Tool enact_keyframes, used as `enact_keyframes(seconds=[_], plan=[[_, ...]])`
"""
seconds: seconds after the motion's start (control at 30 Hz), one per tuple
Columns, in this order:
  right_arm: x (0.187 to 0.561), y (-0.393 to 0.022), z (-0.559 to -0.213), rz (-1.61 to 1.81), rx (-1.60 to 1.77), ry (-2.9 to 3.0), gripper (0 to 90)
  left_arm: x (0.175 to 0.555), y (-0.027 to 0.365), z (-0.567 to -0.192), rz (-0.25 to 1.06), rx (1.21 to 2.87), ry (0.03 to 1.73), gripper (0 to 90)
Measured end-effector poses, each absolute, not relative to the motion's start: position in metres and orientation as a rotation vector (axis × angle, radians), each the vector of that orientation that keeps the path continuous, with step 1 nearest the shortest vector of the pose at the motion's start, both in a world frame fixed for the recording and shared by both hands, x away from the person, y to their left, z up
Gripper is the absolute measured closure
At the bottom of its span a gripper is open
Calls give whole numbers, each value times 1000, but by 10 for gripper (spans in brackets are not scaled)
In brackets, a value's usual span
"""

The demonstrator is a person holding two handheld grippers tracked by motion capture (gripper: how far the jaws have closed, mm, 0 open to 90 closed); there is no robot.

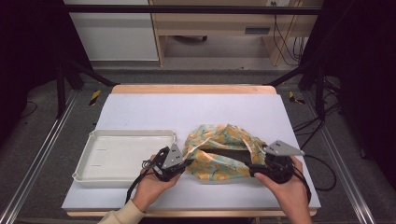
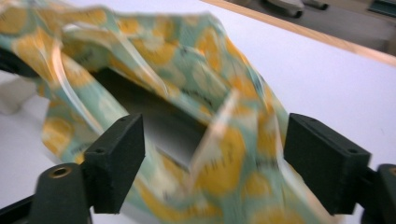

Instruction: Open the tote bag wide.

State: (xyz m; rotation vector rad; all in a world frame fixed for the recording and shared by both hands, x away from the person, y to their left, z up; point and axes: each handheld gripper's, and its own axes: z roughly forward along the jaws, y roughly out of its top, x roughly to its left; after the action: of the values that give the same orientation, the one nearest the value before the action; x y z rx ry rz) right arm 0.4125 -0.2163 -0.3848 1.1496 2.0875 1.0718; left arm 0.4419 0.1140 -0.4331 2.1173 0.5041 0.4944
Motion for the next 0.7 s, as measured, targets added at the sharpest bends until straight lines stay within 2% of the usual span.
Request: enact_keyframes(seconds=[0.13, 0.17, 0.2, 0.3, 0.37, 0.43, 0.47, 0.5, 0.57, 0.6, 0.63, 0.7], plan=[[432, -205, -369, 1063, 1125, 2110, 214, 442, 116, -431, 491, 2114, 499, 869], [450, -196, -361, 1049, 1112, 2129, 259, 442, 117, -430, 486, 2116, 499, 872], [450, -196, -361, 1049, 1112, 2129, 259, 442, 117, -430, 486, 2116, 499, 876], [483, -183, -357, 978, 1110, 2197, 348, 442, 118, -430, 479, 2127, 489, 882], [490, -181, -358, 956, 1109, 2211, 365, 442, 118, -429, 479, 2129, 486, 883], [512, -177, -366, 888, 1143, 2270, 482, 443, 118, -428, 480, 2132, 483, 884], [517, -176, -370, 876, 1155, 2300, 563, 443, 119, -427, 482, 2132, 482, 884], [520, -176, -372, 865, 1164, 2318, 695, 443, 119, -427, 482, 2132, 482, 883], [519, -178, -372, 879, 1161, 2300, 824, 444, 121, -426, 488, 2132, 486, 883], [519, -178, -372, 879, 1161, 2300, 824, 444, 121, -426, 488, 2132, 486, 884], [508, -180, -368, 948, 1141, 2264, 882, 446, 123, -425, 491, 2125, 495, 884], [492, -181, -362, 997, 1118, 2223, 894, 447, 125, -424, 499, 2119, 508, 883]])
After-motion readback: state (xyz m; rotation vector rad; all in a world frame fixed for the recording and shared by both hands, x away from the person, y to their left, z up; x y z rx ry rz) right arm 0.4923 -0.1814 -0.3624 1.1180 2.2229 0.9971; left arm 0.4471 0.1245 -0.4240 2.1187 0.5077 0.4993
